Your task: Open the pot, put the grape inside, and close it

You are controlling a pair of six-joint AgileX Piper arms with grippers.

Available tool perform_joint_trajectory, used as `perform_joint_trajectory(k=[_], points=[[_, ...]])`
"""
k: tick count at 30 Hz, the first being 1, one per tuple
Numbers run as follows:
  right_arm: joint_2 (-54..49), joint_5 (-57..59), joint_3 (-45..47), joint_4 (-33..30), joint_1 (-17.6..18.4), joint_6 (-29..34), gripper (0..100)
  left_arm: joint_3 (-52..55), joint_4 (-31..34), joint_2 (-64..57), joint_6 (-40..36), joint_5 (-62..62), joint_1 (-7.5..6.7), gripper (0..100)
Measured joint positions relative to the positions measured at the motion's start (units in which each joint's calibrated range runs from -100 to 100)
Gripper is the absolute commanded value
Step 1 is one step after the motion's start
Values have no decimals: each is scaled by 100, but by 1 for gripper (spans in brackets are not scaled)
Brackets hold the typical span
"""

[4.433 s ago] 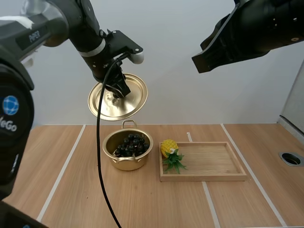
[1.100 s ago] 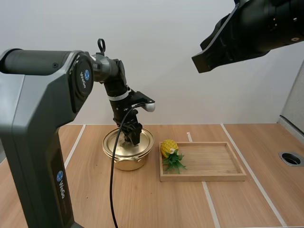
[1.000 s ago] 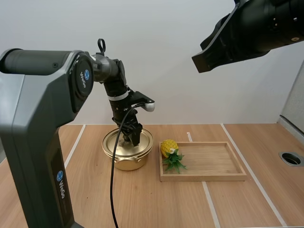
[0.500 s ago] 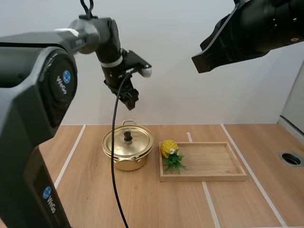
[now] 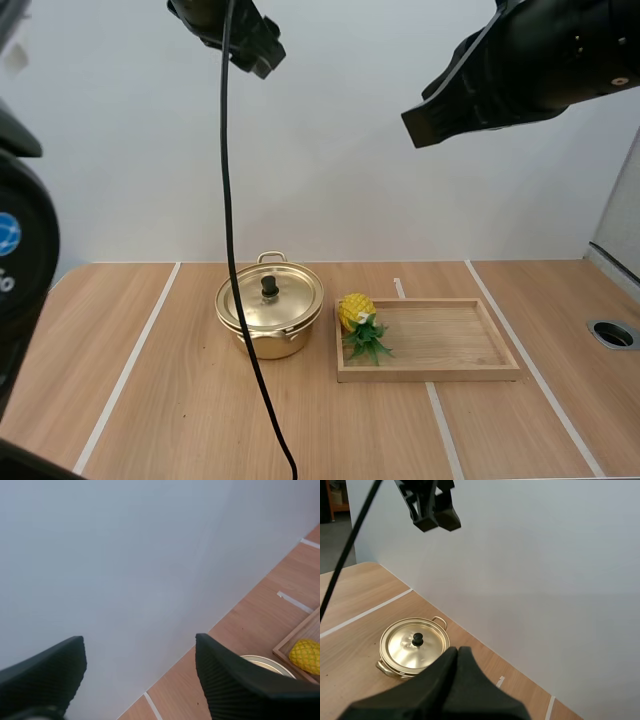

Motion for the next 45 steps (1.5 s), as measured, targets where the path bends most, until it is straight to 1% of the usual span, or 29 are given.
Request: perform_joint_trajectory(k=[3, 6, 9, 11, 13, 14, 16, 17, 19, 20, 21, 25, 28, 29, 32, 36, 39, 42, 43, 44, 45], points=[[0, 0, 0, -241, 0, 425, 0, -52, 0, -354, -275, 0, 0, 100], [0, -57, 0, -801, 0, 1106, 0, -60, 0, -683, -563, 0, 0, 100], [0, -764, 0, -1634, 0, 2131, 0, -60, 0, -994, -807, 0, 0, 100], [0, -1292, 0, -2303, 0, 2788, 0, -60, 0, -1203, -886, 0, 0, 100], [0, -1772, 0, -2878, 0, 3306, 0, -60, 0, -1403, -942, 0, 0, 100], [0, -1969, 0, -3152, 0, 3538, 0, -60, 0, -1518, -949, 0, 0, 93], [0, -2219, 0, -3543, -12, 3793, 0, -60, 0, -1725, -972, 0, 0, 61], [0, -2302, 0, -3677, -23, 3869, 0, -60, 0, -1837, -972, 0, 27, 48], [0, -2384, 0, -3815, -124, 3930, 0, -60, 0, -2045, -983, 0, 70, 16], [0, -2385, 0, -3844, -209, 3953, 0, -60, 0, -2141, -983, 0, 97, 4], [0, -2400, 0, -3855, -294, 3963, 0, -60, 0, -2218, -992, 0, 103, 0], [-31, -2507, 0, -3712, -746, 3997, 0, -68, 0, -2525, -992, 0, 112, 0], [-161, -2673, 0, -3220, -1055, 3997, 0, -68, 0, -2718, -1041, 0, 119, 0], [-192, -2709, 0, -3153, -1108, 3997, 0, -68, 0, -2786, -1078, 0, 127, 0], [-440, -2889, 0, -2568, -1348, 3713, 0, -68, 47, -3030, -1282, 0, 127, 0], [-757, -3004, 0, -2179, -1396, 3477, 0, -76, 47, -3495, -1683, 0, 127, 0], [-975, -3432, 110, -1931, -1403, 3215, 0, 42, 56, -3883, -1969, -403, 127, 0], [-1189, -4025, 384, -1710, -1353, 2928, 0, 488, 86, -4317, -2122, -965, 127, 0], [-1254, -4284, 496, -1654, -1313, 2868, 0, 781, 99, -4523, -2160, -1233, 136, 0], [-1278, -4349, 541, -1641, -1293, 2852, 0, 921, 130, -4617, -2188, -1328, 157, 0], [-1373, -4553, 739, -1630, -1229, 2818, 0, 1357, 248, -4851, -2320, -1689, 200, 0]])
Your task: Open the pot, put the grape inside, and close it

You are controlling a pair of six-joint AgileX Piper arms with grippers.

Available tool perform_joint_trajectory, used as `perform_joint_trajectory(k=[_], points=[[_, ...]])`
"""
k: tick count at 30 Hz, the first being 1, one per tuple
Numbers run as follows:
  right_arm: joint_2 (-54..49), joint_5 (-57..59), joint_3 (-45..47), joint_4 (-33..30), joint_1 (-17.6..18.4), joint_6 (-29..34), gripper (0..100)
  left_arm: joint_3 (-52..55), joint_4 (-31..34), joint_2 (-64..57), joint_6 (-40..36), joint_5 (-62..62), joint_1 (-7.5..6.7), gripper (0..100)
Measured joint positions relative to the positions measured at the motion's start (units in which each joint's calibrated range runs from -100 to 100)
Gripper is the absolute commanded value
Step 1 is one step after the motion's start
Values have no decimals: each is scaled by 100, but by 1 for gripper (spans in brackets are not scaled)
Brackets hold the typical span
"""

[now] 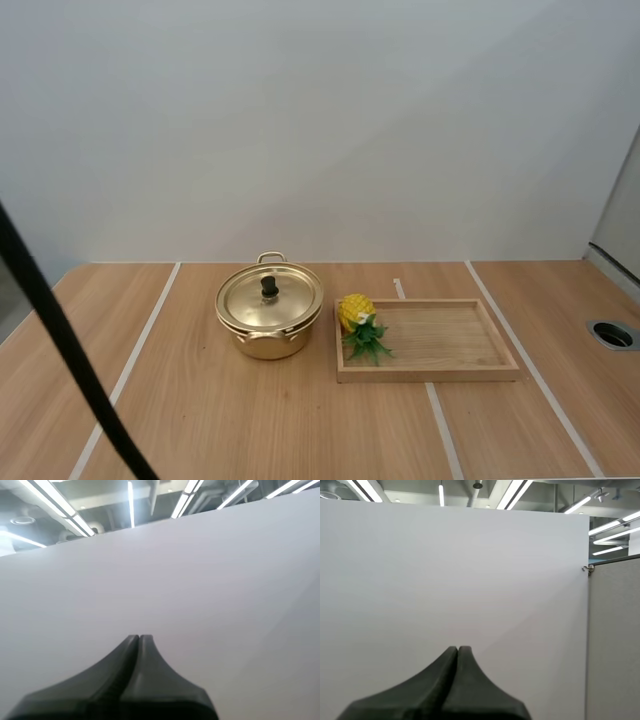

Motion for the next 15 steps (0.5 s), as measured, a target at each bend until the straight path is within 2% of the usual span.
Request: perform_joint_trajectory(k=[5, 7, 8, 12, 15], points=[[-210, -370, 509, 9, 142, -27, 0, 1570, 225, -755, -524, -1158, 234, 0], [-246, -417, 622, 9, 149, -36, 0, 1841, 225, -875, -561, -1420, 259, 0], [-295, -505, 770, 9, 158, -36, 0, 2302, 225, -1124, -613, -1871, 311, 0], [-598, -1067, 1500, 45, 165, -47, 0, 3876, 225, -1825, -659, -3452, 334, 0], [-875, -1619, 2050, 70, 165, -47, 0, 4687, 225, -2135, -736, -4138, 340, 0]])
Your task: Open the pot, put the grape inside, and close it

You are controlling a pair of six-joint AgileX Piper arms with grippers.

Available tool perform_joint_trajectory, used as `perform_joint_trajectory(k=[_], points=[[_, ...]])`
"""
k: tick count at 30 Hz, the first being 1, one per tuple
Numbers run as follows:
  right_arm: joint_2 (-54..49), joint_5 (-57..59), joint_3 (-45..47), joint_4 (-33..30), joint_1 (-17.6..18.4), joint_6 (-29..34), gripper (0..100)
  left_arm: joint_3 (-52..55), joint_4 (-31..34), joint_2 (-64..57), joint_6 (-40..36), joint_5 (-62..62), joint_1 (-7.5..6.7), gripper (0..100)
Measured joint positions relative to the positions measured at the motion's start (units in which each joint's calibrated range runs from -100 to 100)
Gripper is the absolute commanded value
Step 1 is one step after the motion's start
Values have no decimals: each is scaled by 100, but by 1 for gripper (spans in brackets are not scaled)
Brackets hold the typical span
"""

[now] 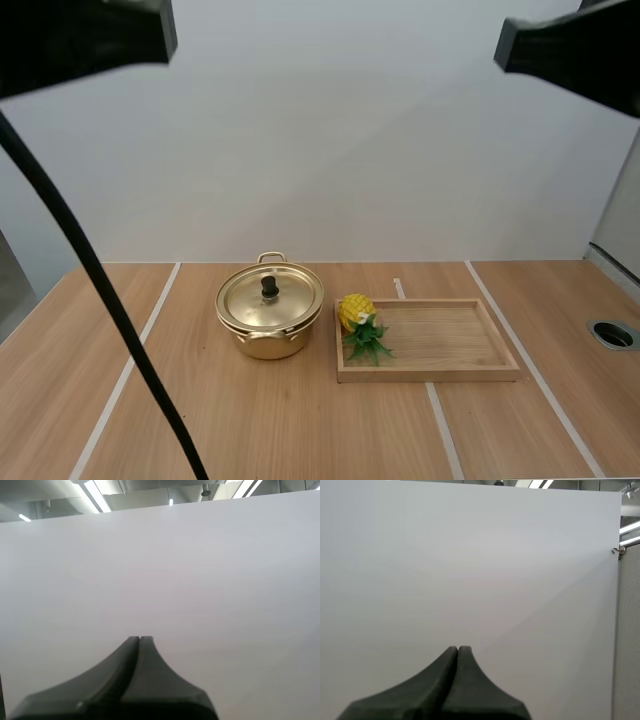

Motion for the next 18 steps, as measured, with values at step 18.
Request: perform_joint_trajectory(k=[18], points=[[-1298, -707, 2789, 114, -171, 178, 0, 3917, -23, -1378, -357, -1842, 124, 0]])
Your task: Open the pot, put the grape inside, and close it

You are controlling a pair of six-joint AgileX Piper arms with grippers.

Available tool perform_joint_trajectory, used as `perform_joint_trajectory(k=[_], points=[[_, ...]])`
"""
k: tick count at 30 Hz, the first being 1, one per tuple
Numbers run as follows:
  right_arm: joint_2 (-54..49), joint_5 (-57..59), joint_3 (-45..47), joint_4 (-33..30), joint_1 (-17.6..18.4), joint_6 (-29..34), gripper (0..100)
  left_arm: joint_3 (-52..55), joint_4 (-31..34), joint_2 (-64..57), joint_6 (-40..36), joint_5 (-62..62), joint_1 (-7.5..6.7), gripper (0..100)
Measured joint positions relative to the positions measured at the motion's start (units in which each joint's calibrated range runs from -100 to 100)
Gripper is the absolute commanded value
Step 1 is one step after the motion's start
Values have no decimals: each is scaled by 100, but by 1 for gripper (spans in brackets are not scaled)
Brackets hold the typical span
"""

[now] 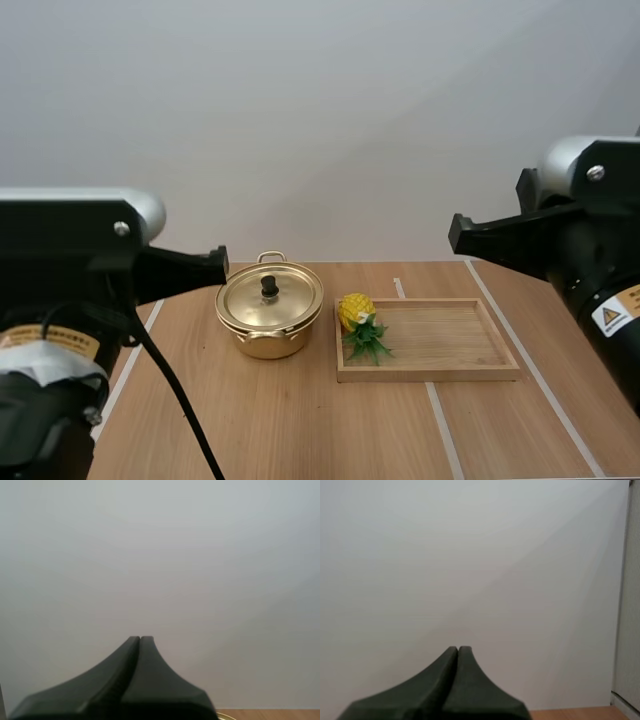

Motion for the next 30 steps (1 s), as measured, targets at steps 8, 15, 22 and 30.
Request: perform_joint_trajectory(k=[8, 15, 22, 30], points=[[0, -1058, 1762, -176, -9, 28, 0, 1613, 0, -31, 0, -1428, 0, 0], [0, -1812, 3025, 240, -74, 40, 0, 2188, 0, -31, -114, -1552, -16, 0], [0, -1065, 3039, 514, -138, 40, 0, 2214, -48, -31, -344, -433, -41, 0], [0, -272, 3055, 919, -145, -506, 0, 2214, -87, -31, -373, 578, -41, 0]])
